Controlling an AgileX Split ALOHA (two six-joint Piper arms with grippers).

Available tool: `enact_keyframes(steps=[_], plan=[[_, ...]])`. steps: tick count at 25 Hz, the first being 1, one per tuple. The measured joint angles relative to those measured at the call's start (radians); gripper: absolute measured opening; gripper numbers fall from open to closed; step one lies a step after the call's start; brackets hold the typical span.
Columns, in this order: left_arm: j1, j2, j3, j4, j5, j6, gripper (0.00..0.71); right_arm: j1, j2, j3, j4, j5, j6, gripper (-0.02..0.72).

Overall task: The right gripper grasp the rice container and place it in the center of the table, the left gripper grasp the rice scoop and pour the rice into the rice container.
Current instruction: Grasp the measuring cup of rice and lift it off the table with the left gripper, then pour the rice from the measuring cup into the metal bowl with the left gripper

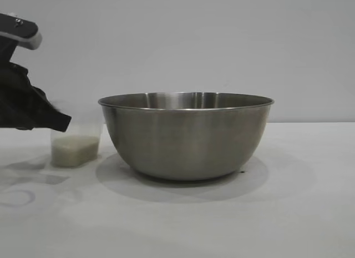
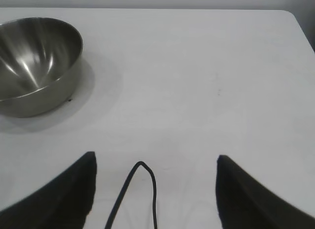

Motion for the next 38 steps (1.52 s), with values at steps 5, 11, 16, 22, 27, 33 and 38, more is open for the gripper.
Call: enact_keyframes(steps=[5, 11, 16, 22, 27, 33, 38], plan=[[0.000, -0.088, -0.007, 0.057, 0.000, 0.055, 0.000, 0.000, 0.000, 0.000, 0.000, 0.000, 0.000, 0.438], [0.000, -0.121, -0.082, 0.231, 0.000, 0.201, 0.000, 0.000, 0.000, 0.000, 0.000, 0.000, 0.000, 0.438], [0.000, -0.121, -0.150, 0.354, 0.000, 0.335, 0.000, 0.000, 0.000, 0.000, 0.000, 0.000, 0.000, 0.438], [0.000, -0.121, -0.195, 0.508, 0.000, 0.442, 0.000, 0.000, 0.000, 0.000, 0.000, 0.000, 0.000, 0.438], [0.000, -0.121, -0.223, 0.606, 0.000, 0.525, 0.000, 0.000, 0.000, 0.000, 0.009, 0.000, 0.000, 0.438], [0.000, -0.119, -0.262, 0.737, 0.000, 0.634, 0.000, 0.000, 0.000, 0.000, 0.011, 0.000, 0.000, 0.438], [0.000, -0.117, -0.263, 0.793, 0.000, 0.757, 0.000, 0.000, 0.000, 0.000, 0.013, -0.002, 0.000, 0.438]])
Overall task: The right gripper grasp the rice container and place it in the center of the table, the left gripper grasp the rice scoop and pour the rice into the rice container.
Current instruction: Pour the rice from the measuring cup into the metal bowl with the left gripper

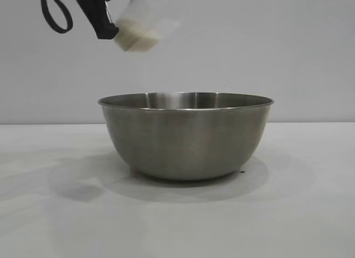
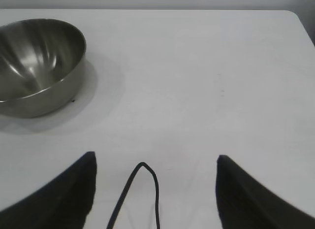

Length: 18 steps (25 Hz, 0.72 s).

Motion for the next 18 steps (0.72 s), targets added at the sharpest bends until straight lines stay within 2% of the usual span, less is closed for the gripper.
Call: enact_keyframes(steps=[10, 18], plan=[[-0.006, 0.000, -0.002, 0.120, 0.031, 0.192, 0.000, 0.000, 0.000, 0.000, 0.002, 0.000, 0.000, 0.438], [-0.045, 0.032, -0.003, 0.151, 0.087, 0.437, 0.000, 0.000, 0.000, 0.000, 0.002, 0.000, 0.000, 0.438]])
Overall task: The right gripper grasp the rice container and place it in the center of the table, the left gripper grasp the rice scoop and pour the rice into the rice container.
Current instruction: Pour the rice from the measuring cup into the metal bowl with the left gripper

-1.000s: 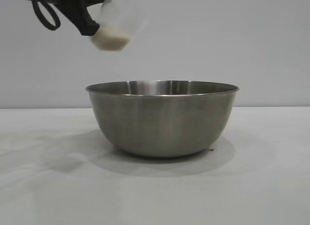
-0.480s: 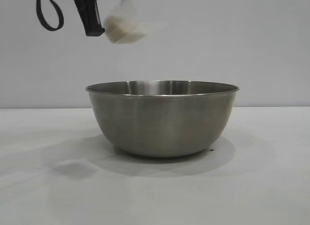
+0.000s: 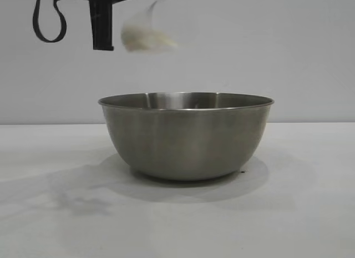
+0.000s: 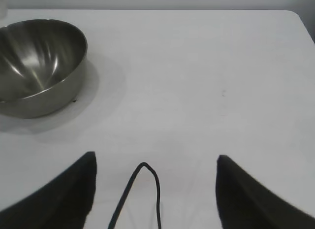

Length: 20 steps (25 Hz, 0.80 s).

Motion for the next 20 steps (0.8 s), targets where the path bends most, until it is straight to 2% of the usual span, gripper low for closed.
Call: enact_keyframes(steps=[20], plan=[[-0.004, 0.049, 0.000, -0.004, 0.011, 0.451, 0.000, 0.000, 0.000, 0.000, 0.000, 0.000, 0.000, 0.438]])
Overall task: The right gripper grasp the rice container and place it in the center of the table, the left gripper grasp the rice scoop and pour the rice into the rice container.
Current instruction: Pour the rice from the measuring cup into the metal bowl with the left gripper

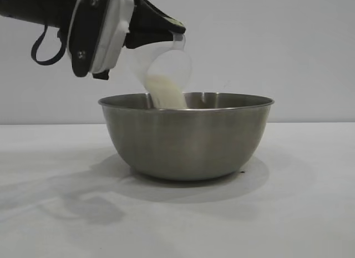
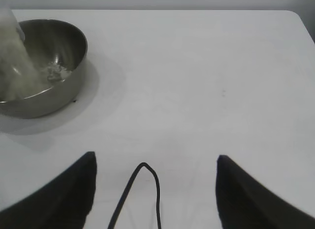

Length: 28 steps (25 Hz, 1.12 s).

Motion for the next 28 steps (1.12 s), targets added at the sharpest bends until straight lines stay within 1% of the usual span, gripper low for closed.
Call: enact_keyframes(steps=[7, 17, 21, 28], plan=[[0.000, 0.000, -0.002, 0.002, -0.006, 0.145, 0.000, 0.000, 0.000, 0.000, 0.000, 0.000, 0.000, 0.438], [0.000, 0.000, -0.002, 0.051, -0.098, 0.154, 0.000, 0.000, 0.000, 0.000, 0.000, 0.000, 0.000, 0.438], [0.000, 0.000, -0.002, 0.086, -0.104, 0.154, 0.000, 0.000, 0.000, 0.000, 0.000, 0.000, 0.000, 0.438], [0.000, 0.000, -0.004, 0.089, -0.104, 0.154, 0.000, 0.000, 0.000, 0.000, 0.000, 0.000, 0.000, 0.438]])
